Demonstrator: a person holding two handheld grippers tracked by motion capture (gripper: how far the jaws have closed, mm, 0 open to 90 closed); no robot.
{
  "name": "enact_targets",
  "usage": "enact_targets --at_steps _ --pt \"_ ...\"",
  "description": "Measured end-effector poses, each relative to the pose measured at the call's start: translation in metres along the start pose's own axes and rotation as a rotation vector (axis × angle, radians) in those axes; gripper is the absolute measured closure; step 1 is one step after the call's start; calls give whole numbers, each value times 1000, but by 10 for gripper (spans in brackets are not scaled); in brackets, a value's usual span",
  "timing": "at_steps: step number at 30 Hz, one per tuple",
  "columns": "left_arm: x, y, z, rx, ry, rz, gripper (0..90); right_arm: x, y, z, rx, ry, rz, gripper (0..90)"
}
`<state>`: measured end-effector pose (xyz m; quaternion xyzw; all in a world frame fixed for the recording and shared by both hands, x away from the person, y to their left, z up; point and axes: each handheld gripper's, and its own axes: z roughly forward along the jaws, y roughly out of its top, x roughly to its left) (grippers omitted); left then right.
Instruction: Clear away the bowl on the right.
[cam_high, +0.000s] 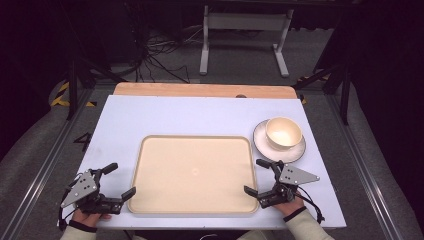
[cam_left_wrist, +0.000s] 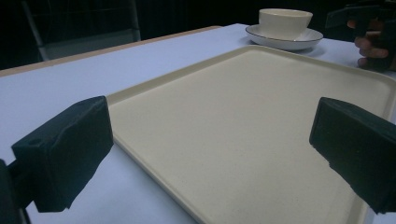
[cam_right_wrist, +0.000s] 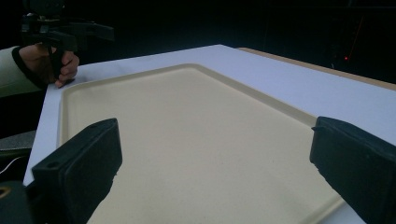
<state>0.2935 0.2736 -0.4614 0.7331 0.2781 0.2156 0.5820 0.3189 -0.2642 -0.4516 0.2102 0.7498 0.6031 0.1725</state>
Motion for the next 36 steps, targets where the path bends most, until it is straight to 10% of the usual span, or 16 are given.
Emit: enact_targets --at_steps 24,28,36 --pt "0 0 -1 0 2 2 2 3 1 1 71 -46 6 0" --pt "0 0 0 -2 4 0 2 -1 7 -3 16 -44 69 0" --pt "0 0 0 -1 7 0 2 -6 30 -19 -83 -87 27 0"
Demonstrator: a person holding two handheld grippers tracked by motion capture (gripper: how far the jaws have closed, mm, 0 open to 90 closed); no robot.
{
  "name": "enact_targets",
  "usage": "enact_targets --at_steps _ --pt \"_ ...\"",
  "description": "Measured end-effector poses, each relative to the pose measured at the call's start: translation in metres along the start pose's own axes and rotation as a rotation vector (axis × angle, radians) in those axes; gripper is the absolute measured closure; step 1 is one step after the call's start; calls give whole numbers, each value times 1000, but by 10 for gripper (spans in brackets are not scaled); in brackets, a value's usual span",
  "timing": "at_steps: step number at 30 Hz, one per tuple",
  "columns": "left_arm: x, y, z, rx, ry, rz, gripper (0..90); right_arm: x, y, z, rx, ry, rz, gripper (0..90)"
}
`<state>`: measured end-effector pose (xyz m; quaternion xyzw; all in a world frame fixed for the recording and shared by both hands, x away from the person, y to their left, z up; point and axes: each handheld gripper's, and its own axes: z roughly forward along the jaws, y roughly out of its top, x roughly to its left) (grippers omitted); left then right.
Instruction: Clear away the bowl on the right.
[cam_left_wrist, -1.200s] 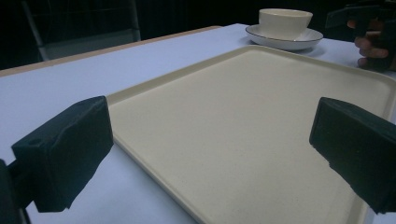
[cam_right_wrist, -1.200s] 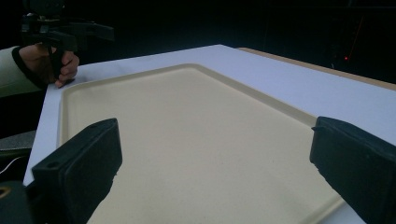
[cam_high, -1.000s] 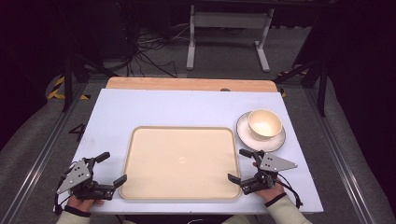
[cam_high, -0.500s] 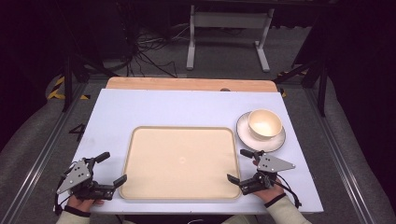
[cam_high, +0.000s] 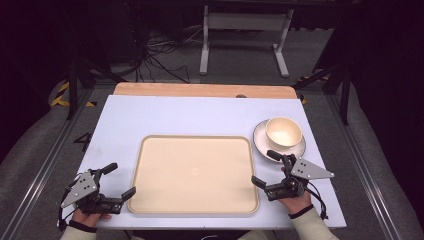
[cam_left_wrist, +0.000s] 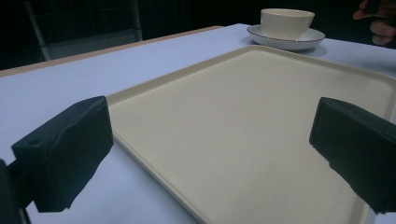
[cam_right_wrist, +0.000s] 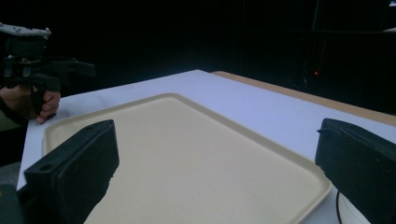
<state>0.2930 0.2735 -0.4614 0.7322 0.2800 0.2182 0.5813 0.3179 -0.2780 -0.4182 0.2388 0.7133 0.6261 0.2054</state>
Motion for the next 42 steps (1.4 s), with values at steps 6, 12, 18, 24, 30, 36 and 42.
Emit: enact_targets --at_steps 6,12,18,24,30,36,42 --pt "0 0 0 -1 0 0 2 -6 11 -10 -37 -27 -4 0" --pt "0 0 0 0 2 0 2 -9 28 -19 -54 -50 18 1" --pt "0 0 0 -1 1 0 2 -16 38 -25 -59 -91 64 0" --pt "0 0 0 0 2 -1 2 -14 43 -23 5 -92 -3 22" --pt "0 0 0 0 2 -1 2 -12 51 -23 -31 -95 -27 65" --pt "0 0 0 2 4 -7 2 -25 56 -24 68 -111 -3 172" --pt "0 0 0 13 5 -6 2 -41 61 -29 118 -110 -7 257"
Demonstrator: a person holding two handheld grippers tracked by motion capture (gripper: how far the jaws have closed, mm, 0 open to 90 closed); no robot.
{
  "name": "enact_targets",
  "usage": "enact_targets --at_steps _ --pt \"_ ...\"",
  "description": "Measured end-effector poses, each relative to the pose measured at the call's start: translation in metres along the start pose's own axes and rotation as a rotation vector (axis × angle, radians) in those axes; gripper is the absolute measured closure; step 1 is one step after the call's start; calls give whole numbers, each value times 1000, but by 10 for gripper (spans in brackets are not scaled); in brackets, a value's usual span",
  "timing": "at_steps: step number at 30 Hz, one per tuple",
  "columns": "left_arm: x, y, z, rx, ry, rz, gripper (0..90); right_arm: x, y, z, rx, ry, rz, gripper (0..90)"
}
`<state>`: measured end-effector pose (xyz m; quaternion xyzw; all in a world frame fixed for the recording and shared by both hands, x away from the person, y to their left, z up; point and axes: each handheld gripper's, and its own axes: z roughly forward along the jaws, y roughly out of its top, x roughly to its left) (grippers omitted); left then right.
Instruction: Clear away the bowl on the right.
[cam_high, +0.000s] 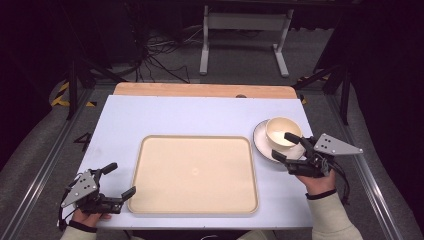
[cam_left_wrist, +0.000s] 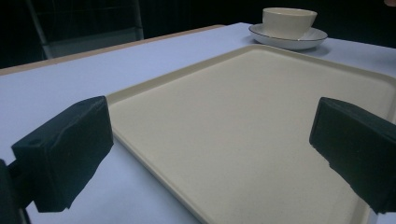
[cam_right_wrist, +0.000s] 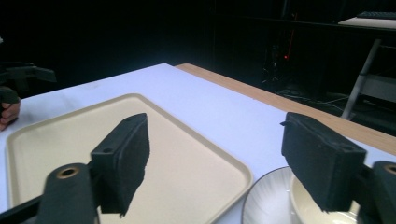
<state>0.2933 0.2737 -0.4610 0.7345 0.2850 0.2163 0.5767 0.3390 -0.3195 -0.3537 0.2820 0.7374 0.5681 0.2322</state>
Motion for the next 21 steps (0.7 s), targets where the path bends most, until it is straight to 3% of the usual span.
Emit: enact_targets --at_steps 3,6,13,21 --pt "0 0 0 2 0 -2 2 -8 6 0 22 -7 -10 301" --pt "0 0 0 2 0 -2 2 -17 12 3 59 -27 18 314" --pt "0 0 0 1 3 -2 2 -30 25 10 133 -51 -23 364" --pt "0 0 1 1 6 -4 2 -48 32 21 204 -52 -27 441"
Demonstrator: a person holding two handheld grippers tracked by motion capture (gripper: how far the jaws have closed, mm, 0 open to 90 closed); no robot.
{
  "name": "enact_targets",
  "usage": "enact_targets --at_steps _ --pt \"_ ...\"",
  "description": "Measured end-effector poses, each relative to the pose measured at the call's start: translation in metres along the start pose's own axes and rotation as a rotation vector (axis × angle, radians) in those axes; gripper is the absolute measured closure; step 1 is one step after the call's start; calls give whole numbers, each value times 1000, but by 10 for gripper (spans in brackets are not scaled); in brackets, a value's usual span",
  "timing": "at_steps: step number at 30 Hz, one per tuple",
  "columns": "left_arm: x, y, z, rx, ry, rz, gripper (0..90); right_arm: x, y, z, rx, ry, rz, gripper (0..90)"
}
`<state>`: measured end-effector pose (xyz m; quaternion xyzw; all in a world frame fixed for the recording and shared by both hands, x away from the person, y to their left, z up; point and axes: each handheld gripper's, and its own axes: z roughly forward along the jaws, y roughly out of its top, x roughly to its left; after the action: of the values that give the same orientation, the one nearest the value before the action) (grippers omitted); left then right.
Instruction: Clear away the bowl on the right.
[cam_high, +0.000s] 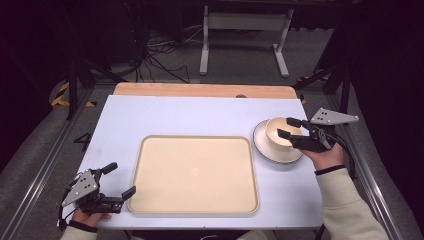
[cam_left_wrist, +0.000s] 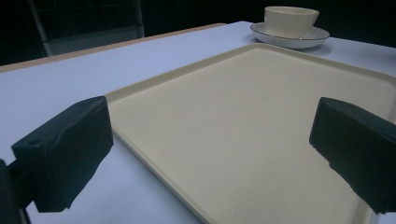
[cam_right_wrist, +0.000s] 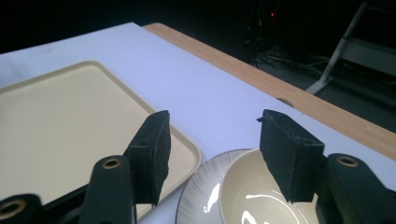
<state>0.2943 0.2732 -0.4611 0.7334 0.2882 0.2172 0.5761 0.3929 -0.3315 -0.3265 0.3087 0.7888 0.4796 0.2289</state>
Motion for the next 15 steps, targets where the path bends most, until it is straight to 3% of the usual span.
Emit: enact_targets --at_steps 4,9,15 --pt "0 0 0 1 0 -1 2 -6 3 7 49 13 1 464" --pt "0 0 0 7 -2 -4 2 -9 6 12 86 -21 3 445" --pt "0 0 0 8 -1 -4 2 -16 1 29 200 -20 10 451"
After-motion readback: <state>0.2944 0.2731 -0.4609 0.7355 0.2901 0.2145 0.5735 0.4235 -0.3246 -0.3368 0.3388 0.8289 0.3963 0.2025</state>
